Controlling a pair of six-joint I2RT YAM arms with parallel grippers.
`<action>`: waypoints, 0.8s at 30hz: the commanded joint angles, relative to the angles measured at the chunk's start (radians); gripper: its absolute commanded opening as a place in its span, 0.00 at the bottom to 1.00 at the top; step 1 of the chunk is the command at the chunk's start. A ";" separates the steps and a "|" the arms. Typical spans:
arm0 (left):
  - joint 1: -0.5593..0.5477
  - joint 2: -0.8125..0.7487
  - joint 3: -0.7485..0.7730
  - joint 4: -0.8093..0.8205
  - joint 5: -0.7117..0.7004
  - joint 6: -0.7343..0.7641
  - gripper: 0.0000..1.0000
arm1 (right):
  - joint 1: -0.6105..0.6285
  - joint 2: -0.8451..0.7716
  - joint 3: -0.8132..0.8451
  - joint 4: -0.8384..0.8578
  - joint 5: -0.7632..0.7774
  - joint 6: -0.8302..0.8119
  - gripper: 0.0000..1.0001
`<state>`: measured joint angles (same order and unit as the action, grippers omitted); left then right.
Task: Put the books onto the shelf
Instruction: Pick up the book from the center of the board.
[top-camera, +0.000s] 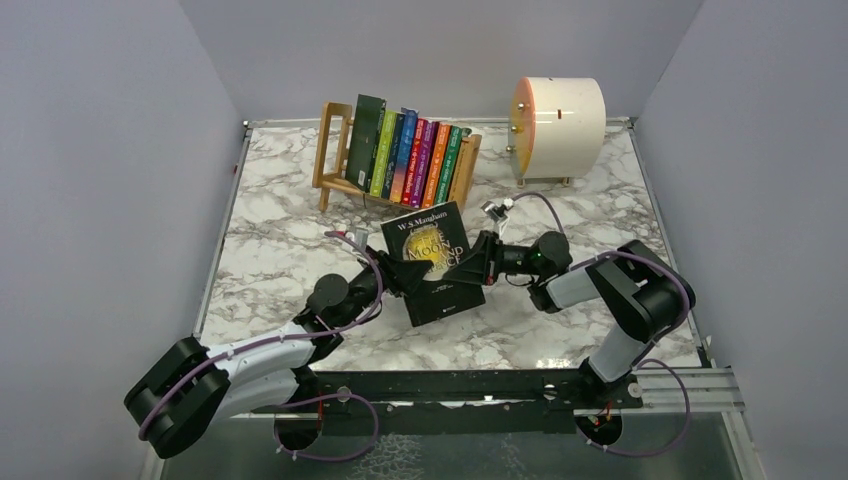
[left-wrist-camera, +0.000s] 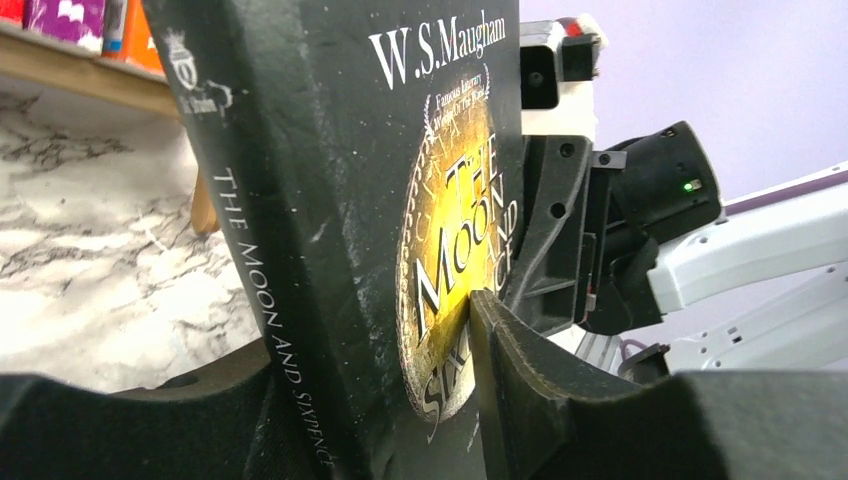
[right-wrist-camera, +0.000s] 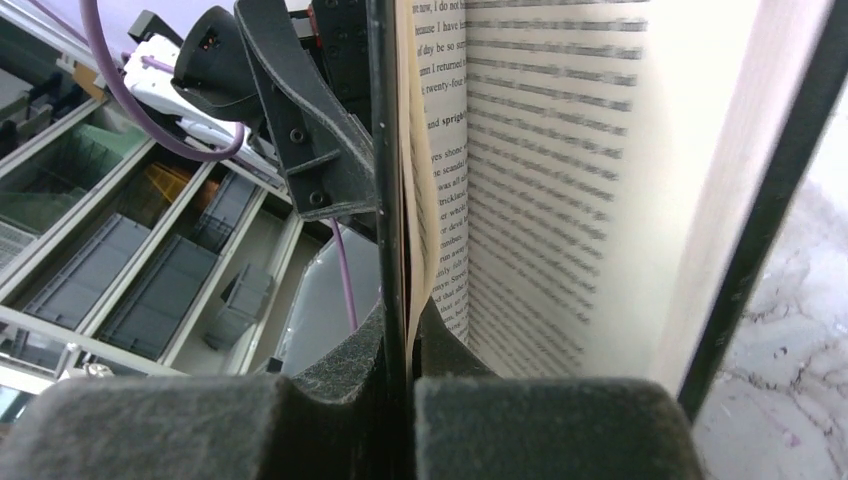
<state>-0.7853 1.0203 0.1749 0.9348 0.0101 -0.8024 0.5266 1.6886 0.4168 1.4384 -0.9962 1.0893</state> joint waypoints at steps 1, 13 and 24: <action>-0.008 -0.033 0.070 0.082 0.044 0.000 0.36 | 0.010 0.018 0.079 0.340 -0.084 0.045 0.01; 0.001 0.026 0.178 0.083 0.088 0.019 0.32 | 0.010 0.035 0.176 0.339 -0.104 0.089 0.01; 0.011 0.116 0.267 0.083 0.101 0.012 0.37 | 0.010 0.002 0.165 0.163 0.007 0.002 0.01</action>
<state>-0.7448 1.0981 0.3447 0.9192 0.0109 -0.7780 0.4755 1.7187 0.5766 1.4441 -1.0515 1.1683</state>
